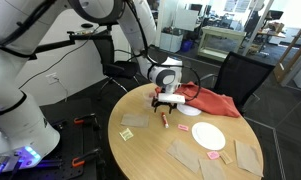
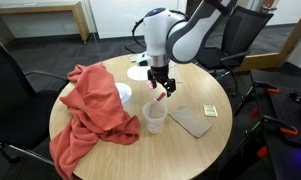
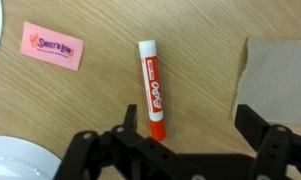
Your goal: Pick up the pen from table and put it in the plastic colourless cup.
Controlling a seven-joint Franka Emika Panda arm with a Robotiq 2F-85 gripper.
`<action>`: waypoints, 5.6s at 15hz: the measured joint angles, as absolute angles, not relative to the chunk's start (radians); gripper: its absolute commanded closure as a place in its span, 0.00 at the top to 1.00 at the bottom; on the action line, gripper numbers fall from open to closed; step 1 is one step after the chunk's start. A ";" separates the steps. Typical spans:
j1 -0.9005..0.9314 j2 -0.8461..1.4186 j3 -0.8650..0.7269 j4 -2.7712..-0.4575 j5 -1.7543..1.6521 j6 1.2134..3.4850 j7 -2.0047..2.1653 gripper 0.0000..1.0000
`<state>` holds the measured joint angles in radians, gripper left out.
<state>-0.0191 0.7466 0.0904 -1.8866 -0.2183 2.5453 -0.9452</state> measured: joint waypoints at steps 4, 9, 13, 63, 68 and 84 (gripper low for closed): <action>-0.018 0.820 0.092 -1.809 -0.219 2.545 -0.945 1.00; -0.015 0.890 0.095 -1.727 -0.219 2.545 -0.945 1.00; -0.014 0.925 0.095 -1.687 -0.219 2.544 -0.945 1.00; -0.334 0.524 0.419 -1.905 0.604 2.429 -1.769 0.05; -0.335 0.515 0.375 -1.898 0.779 2.238 -1.956 0.05; -0.186 0.547 0.168 -1.874 0.945 1.884 -2.324 0.05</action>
